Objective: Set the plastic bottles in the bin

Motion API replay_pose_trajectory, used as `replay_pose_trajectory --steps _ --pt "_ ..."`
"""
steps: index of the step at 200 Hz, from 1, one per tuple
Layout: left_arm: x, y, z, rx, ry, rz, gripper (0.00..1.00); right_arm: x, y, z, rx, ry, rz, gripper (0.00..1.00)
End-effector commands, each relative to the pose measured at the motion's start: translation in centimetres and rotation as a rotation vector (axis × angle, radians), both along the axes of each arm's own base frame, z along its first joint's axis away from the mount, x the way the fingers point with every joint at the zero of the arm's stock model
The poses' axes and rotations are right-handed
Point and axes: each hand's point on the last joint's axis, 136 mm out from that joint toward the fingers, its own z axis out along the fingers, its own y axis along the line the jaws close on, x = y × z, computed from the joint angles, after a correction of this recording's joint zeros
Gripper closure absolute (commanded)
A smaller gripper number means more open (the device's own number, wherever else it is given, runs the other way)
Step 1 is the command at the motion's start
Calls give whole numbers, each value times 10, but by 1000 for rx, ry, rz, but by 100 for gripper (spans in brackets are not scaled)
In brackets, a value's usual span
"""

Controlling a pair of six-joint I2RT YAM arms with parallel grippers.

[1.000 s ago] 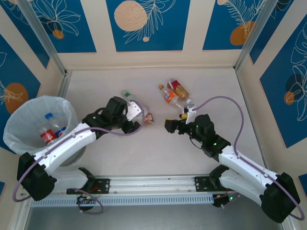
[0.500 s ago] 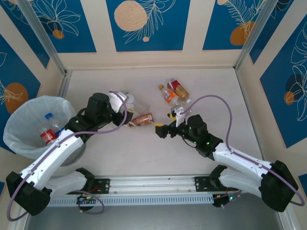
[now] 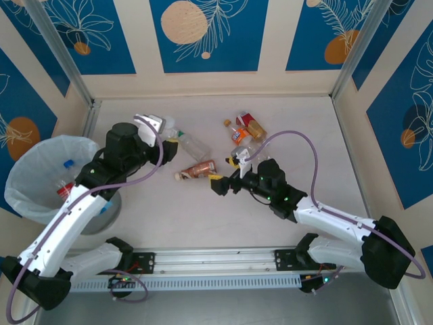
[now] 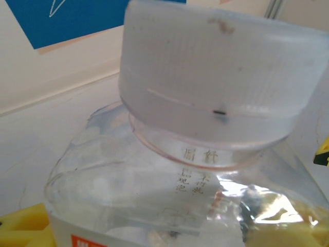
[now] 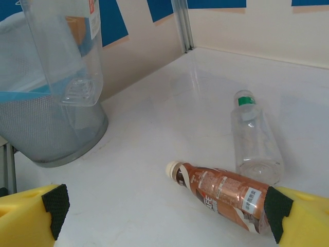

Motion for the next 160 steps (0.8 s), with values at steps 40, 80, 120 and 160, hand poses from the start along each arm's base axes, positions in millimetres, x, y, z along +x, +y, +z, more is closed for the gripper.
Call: replay_pose_trajectory --steps 40,80,120,160 --pt "-6 32 71 -12 -151 117 100 3 8 31 51 -84 10 1" --pt "-2 63 99 23 -229 276 100 4 7 28 44 -75 -4 1" --pt "0 114 136 75 -327 550 100 6 6 25 31 -70 -15 1" --pt "-3 161 165 124 -402 785 100 7 8 25 28 -69 -10 1"
